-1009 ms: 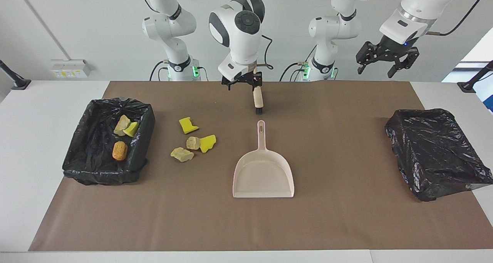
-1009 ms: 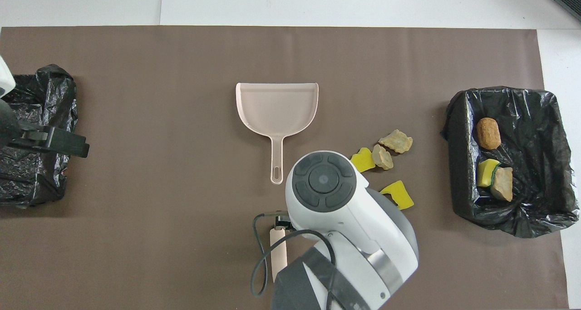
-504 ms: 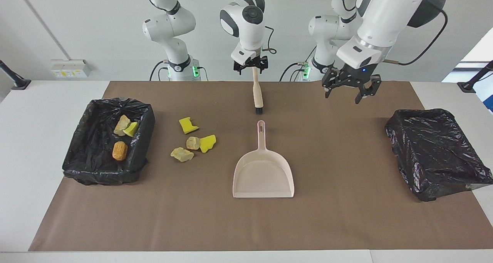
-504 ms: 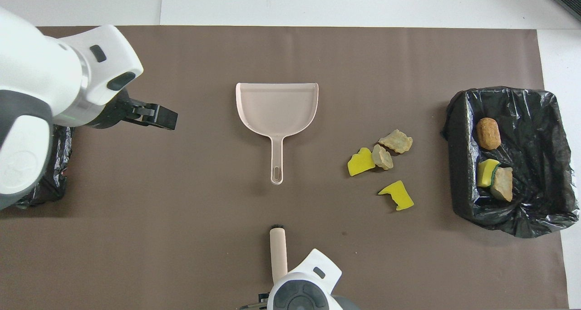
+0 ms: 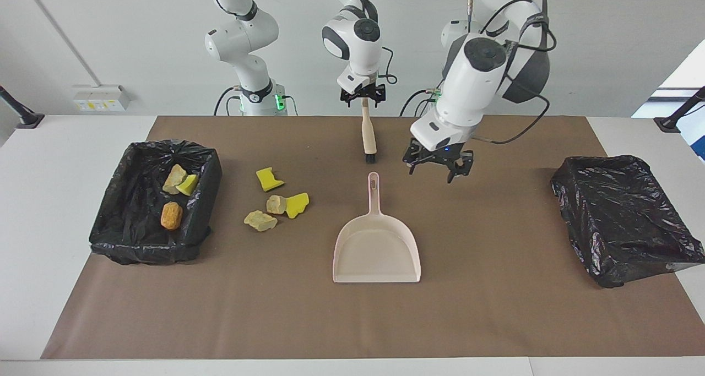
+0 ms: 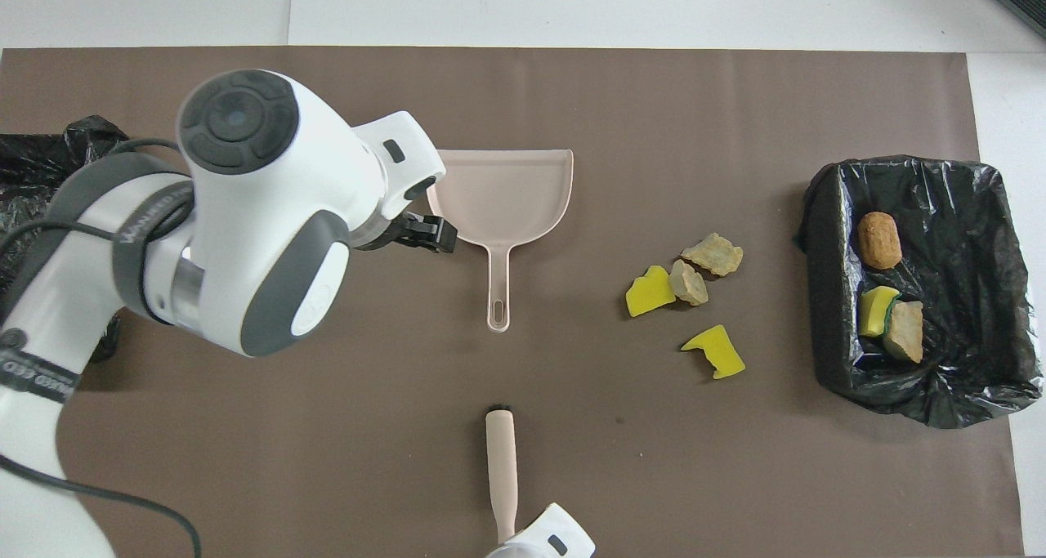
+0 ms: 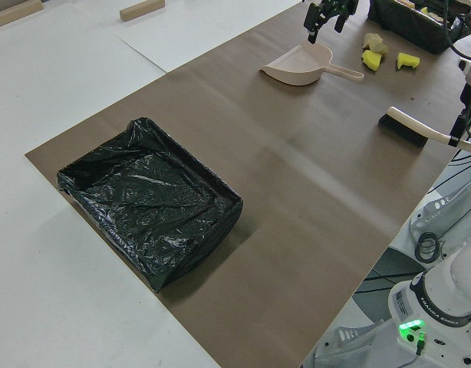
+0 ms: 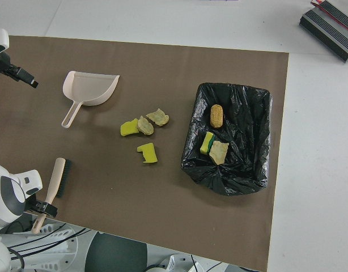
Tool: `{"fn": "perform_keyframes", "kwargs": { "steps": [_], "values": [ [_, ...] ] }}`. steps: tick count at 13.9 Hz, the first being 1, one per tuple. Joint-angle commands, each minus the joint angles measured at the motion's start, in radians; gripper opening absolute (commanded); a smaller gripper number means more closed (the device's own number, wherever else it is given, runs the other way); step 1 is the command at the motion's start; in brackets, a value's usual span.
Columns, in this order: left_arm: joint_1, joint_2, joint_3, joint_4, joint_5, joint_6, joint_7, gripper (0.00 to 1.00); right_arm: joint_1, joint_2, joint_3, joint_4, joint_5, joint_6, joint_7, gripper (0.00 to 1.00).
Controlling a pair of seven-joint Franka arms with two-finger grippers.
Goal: Sweep and dump trash in bin
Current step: 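Grasp the dustpan handle with the left gripper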
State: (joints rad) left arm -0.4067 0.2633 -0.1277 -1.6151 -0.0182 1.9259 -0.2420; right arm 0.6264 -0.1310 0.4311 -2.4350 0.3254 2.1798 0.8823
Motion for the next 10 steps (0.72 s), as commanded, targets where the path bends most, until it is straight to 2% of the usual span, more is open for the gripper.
{"fn": "perform_keyframes", "kwargs": {
  "steps": [1,2,3,4,6,7,8,10],
  "values": [
    [-0.096,0.080,0.016,0.001,0.041,0.080,-0.124,1.00,0.041,-0.018,-0.005,-0.025,0.037,0.024,0.055,1.00],
    [-0.110,0.100,0.016,0.001,0.044,0.094,-0.156,1.00,0.047,-0.019,-0.005,-0.035,0.038,0.029,0.058,0.98],
    [-0.113,0.118,0.016,0.001,0.055,0.100,-0.192,1.00,0.053,-0.021,-0.005,-0.038,0.038,0.029,0.060,0.91],
    [-0.139,0.138,0.016,0.001,0.070,0.114,-0.221,1.00,0.055,-0.021,-0.005,-0.038,0.038,0.032,0.058,0.79],
    [-0.153,0.189,0.016,0.001,0.109,0.172,-0.298,1.00,0.056,-0.019,-0.005,-0.038,0.038,0.040,0.056,0.38],
    [-0.152,0.198,0.016,0.001,0.109,0.194,-0.312,1.00,0.056,-0.018,-0.005,-0.038,0.038,0.047,0.058,0.09],
    [-0.149,0.207,0.016,0.001,0.109,0.206,-0.312,1.00,0.056,-0.018,-0.006,-0.036,0.038,0.055,0.064,0.00],
    [-0.141,0.217,0.014,0.001,0.109,0.209,-0.312,0.87,0.055,-0.007,-0.008,-0.033,0.037,0.092,0.101,0.00]
  ]
}}
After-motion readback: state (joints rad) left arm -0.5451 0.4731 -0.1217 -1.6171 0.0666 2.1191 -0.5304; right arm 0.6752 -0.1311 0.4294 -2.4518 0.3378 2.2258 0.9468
